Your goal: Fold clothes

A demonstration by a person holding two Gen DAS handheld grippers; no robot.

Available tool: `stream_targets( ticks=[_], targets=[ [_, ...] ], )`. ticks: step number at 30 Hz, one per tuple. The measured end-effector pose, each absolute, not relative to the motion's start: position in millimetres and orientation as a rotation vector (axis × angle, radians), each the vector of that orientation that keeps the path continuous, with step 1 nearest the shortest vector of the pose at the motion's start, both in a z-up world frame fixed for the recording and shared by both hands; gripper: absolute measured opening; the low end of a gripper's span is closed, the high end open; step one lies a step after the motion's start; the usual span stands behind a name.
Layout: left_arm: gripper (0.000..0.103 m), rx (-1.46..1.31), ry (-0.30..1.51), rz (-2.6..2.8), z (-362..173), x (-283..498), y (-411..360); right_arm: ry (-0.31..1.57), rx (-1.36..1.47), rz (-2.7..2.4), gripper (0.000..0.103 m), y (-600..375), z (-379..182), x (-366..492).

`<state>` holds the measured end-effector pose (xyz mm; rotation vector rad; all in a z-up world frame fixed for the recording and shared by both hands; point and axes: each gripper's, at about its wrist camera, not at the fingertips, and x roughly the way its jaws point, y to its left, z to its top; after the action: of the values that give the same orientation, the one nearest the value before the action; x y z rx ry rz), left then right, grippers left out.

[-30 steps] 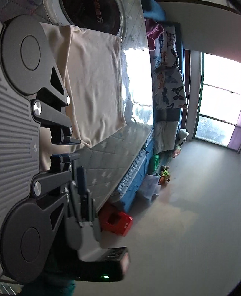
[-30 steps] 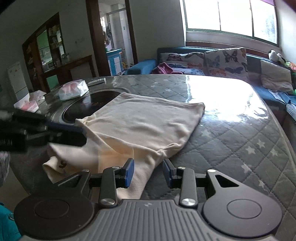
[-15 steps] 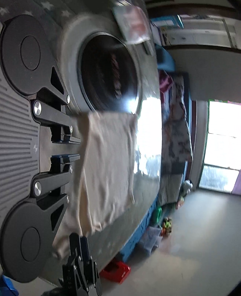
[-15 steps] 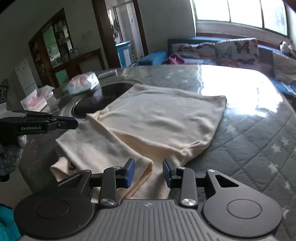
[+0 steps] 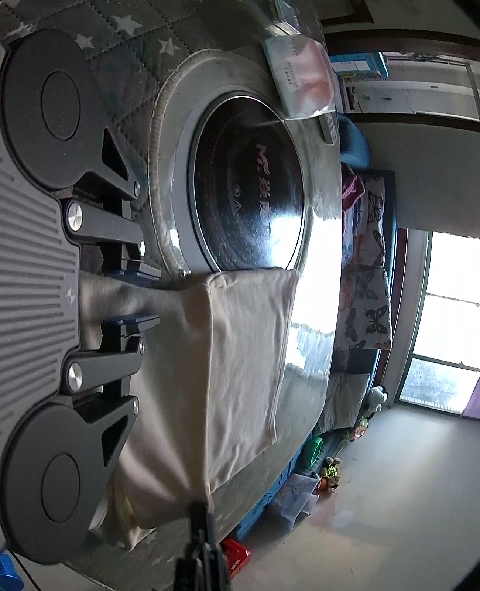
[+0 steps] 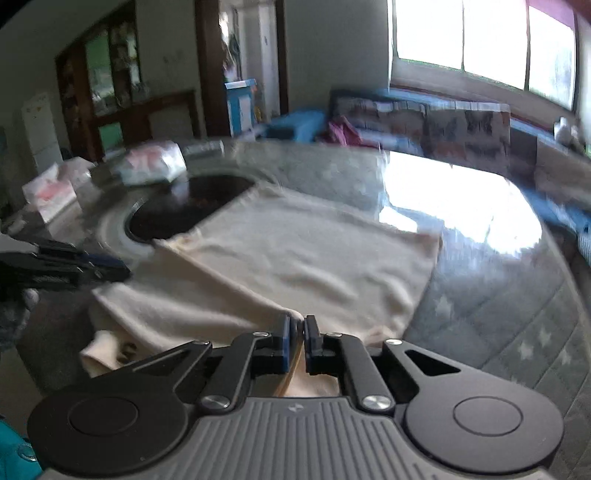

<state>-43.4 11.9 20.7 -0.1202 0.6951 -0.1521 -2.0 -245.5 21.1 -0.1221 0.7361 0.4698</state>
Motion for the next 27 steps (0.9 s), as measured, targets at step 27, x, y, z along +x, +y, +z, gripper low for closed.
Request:
stream_targets(
  ticks=[27],
  targets=[
    [0.022, 0.017, 0.665, -0.325, 33.1, -28.5, -22.5, 0.720, -0.289, 0.619, 0.028, -230.7, 16.6, -34.9]
  ],
)
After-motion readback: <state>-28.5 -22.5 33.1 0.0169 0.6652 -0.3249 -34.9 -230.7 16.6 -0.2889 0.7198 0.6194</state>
